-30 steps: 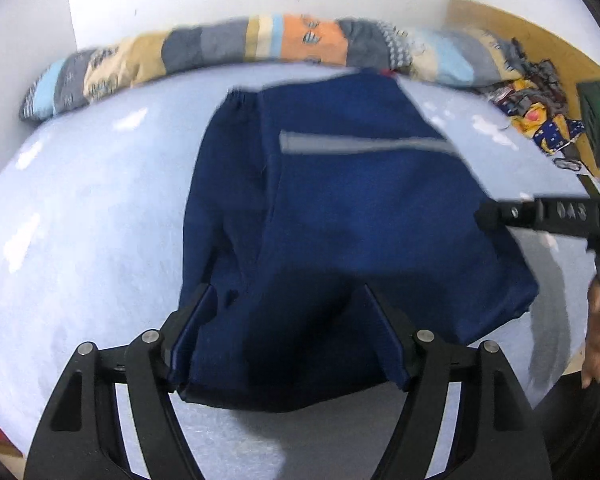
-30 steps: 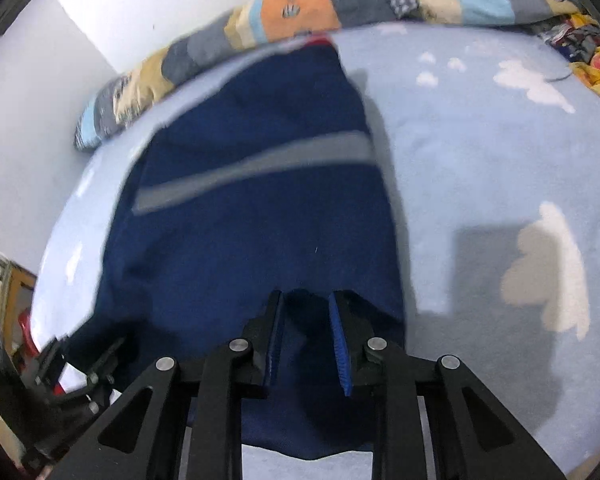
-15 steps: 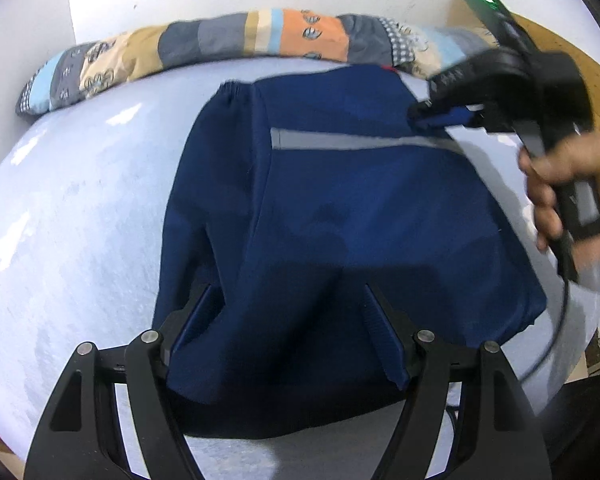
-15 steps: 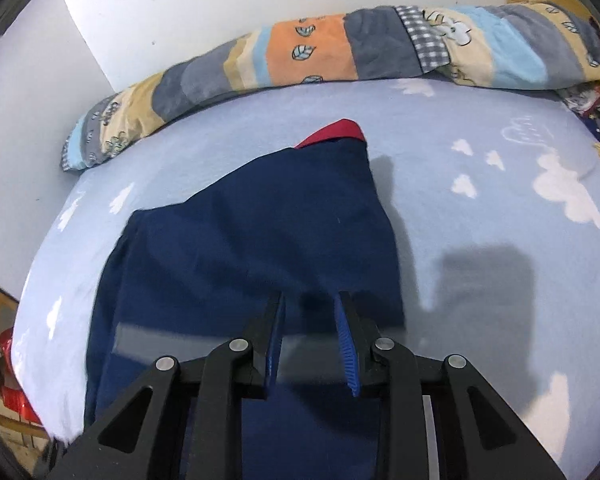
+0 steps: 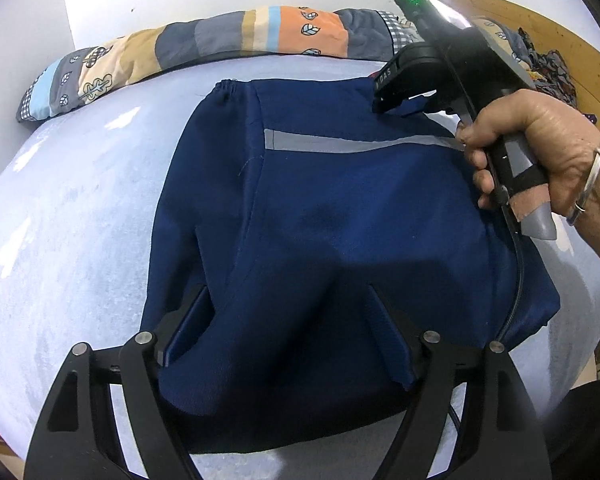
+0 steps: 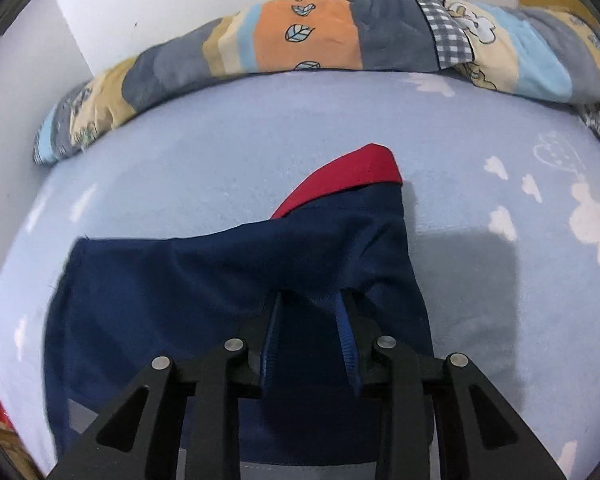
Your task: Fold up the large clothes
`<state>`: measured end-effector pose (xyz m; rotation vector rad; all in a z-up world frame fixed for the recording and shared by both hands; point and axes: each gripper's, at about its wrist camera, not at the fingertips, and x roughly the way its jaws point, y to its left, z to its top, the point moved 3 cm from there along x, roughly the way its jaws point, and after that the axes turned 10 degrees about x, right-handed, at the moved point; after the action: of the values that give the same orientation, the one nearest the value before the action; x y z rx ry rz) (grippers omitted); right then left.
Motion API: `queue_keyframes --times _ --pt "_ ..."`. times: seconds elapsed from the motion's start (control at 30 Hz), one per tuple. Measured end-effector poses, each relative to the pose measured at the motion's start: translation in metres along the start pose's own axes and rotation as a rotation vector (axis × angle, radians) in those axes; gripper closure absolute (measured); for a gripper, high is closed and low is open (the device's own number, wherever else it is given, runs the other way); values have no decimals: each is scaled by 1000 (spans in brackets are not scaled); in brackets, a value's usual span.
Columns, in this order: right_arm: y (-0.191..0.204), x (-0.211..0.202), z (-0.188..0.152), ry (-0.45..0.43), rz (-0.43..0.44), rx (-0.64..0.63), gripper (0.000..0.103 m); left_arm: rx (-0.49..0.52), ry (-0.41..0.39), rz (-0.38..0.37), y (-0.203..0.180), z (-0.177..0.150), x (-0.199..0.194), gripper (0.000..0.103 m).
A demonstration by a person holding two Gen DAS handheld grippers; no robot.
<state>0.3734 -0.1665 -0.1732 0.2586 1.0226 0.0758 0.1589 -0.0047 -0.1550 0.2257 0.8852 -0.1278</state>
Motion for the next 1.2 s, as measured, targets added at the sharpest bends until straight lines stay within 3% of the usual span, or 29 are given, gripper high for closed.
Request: queue_keyframes --times 0.2,0.33,0.5,0.7,0.9,1.2 --pt "4 -21 -4 -18 -4 -46 73 -10 1 -1 1 1 0 23" --pt "4 -62 -17 -55 19 -89 72 -1 -13 7 0 0 -4 23" --pt "-16 -110 -54 -41 97 -58 70 36 -40 45 -5 -2 -10 23" --pt "-37 -151 -108 -53 124 -29 67 62 -48 71 -7 -5 -11 23" --pt "-26 -152 -141 -19 121 -68 67 56 -47 74 -5 -4 -10 23" --pt "-6 -126 -152 44 86 -121 68 55 -43 73 -7 -4 -8 23"
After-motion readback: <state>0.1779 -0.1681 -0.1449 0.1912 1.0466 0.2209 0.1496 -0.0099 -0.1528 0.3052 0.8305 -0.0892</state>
